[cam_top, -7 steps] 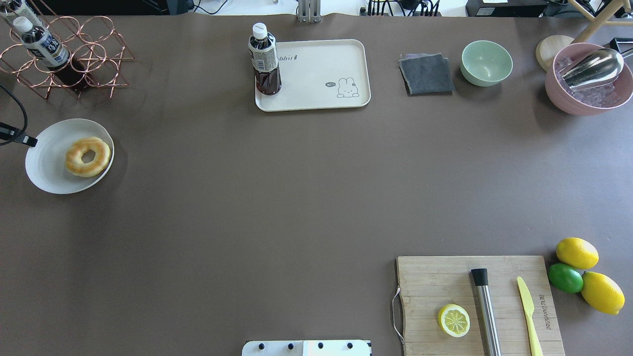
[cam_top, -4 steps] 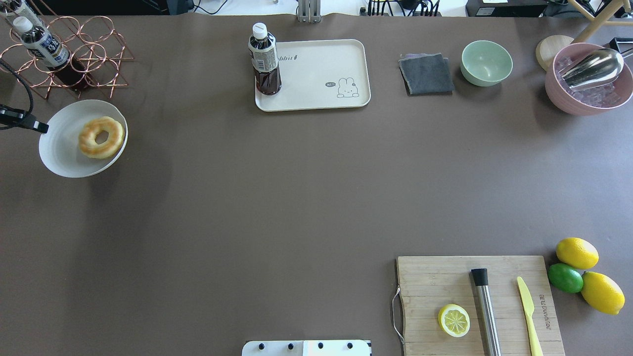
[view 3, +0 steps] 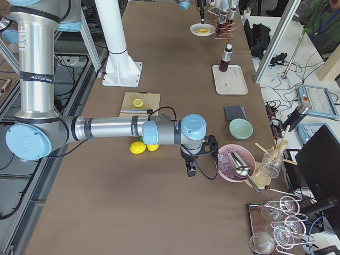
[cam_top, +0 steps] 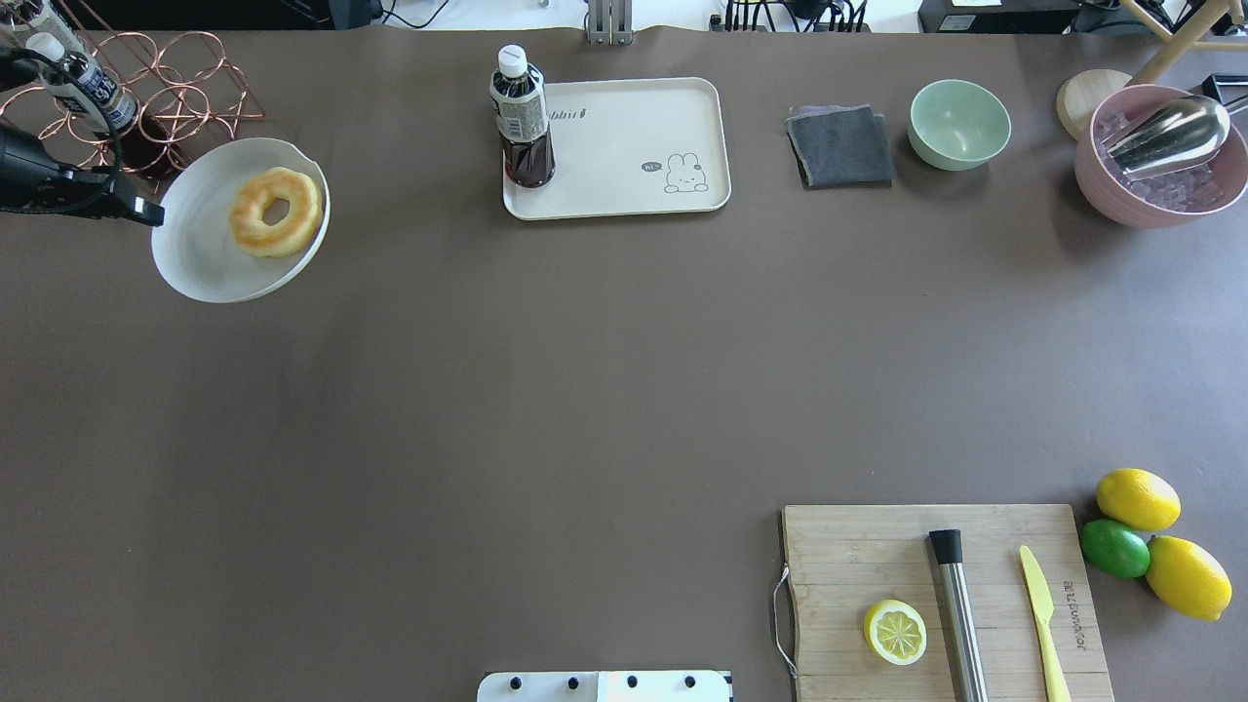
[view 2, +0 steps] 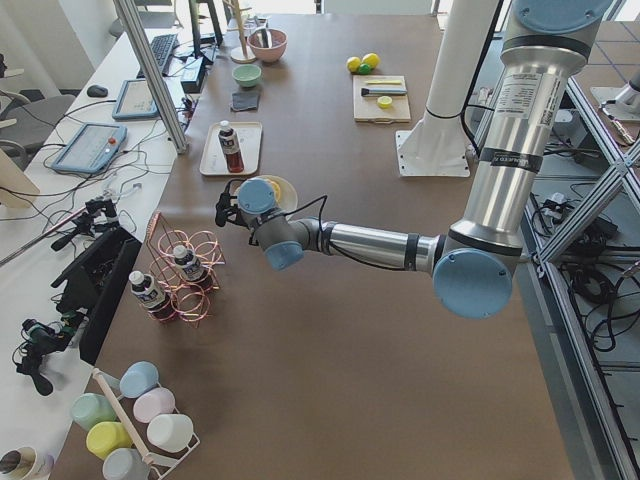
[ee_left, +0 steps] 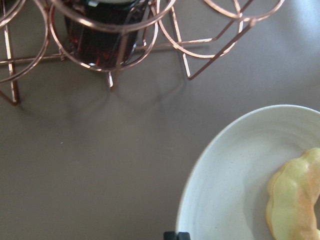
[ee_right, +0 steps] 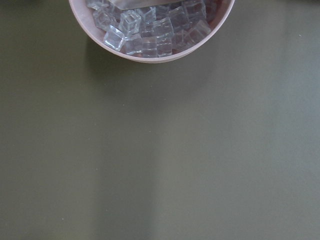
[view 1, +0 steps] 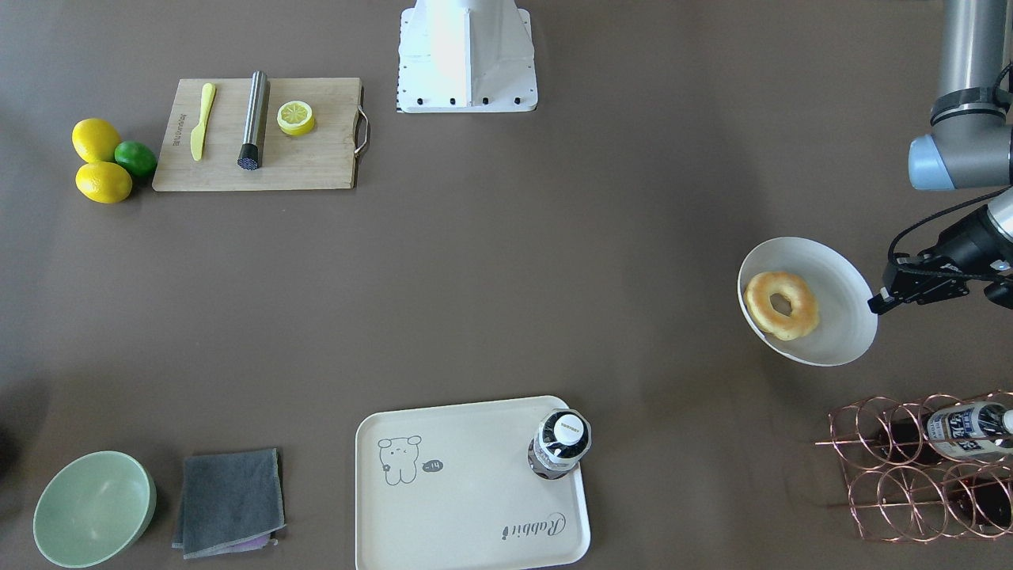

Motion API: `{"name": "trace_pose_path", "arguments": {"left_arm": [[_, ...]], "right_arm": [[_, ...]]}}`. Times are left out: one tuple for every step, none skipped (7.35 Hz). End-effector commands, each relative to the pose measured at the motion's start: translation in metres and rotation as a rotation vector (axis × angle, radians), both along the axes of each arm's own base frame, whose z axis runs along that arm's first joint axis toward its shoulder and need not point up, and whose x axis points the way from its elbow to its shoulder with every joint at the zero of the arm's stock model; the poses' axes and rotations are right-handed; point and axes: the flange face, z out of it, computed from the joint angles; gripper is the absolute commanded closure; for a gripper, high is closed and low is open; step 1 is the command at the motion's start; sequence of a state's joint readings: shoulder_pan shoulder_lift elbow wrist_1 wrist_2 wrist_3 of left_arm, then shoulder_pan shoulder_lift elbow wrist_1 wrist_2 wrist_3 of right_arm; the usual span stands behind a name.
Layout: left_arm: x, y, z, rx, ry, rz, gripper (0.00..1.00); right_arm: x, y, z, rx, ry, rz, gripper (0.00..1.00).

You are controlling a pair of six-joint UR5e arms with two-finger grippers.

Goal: Place donut on tray

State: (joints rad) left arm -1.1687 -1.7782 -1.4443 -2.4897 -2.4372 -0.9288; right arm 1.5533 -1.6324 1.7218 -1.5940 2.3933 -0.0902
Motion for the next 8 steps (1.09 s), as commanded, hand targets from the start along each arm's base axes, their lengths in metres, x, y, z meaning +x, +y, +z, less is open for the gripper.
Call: {"name": "trace_pose_path", "arguments": {"left_arm": [[0.060, 0.013, -0.060, -0.028, 0.026, -0.036, 1.00], [0.093, 0.020, -0.088, -0.028, -0.005, -0.048, 1.00], [0.139, 0.042, -0.124, -0.023, -0.074, -0.061, 1.00], [0.166, 0.066, -0.168, -0.065, -0.111, -0.072, 1.00], [0.187, 0.074, -0.205, -0.091, -0.095, -0.085, 1.00], [0.216, 0.088, -0.220, -0.100, -0.083, -0.079, 1.00], [0.245, 0.097, -0.257, -0.126, -0.086, -0.085, 1.00], [0.277, 0.109, -0.298, -0.154, -0.115, -0.109, 1.00]], "right_arm": [[-0.010, 0.002, -0.018, 0.049, -0.132, -0.020, 0.00], [-0.011, 0.006, -0.019, 0.107, -0.150, -0.017, 0.00], [-0.012, 0.004, -0.023, 0.076, -0.152, 0.020, 0.00], [-0.027, -0.003, -0.041, 0.030, -0.164, 0.065, 0.01], [-0.063, -0.007, -0.061, -0.026, -0.171, 0.110, 0.01], [-0.095, -0.008, -0.074, -0.050, -0.186, 0.157, 0.02], [-0.126, -0.008, -0.090, -0.104, -0.216, 0.215, 0.04], [-0.154, -0.006, -0.109, -0.145, -0.246, 0.254, 0.05]]}}
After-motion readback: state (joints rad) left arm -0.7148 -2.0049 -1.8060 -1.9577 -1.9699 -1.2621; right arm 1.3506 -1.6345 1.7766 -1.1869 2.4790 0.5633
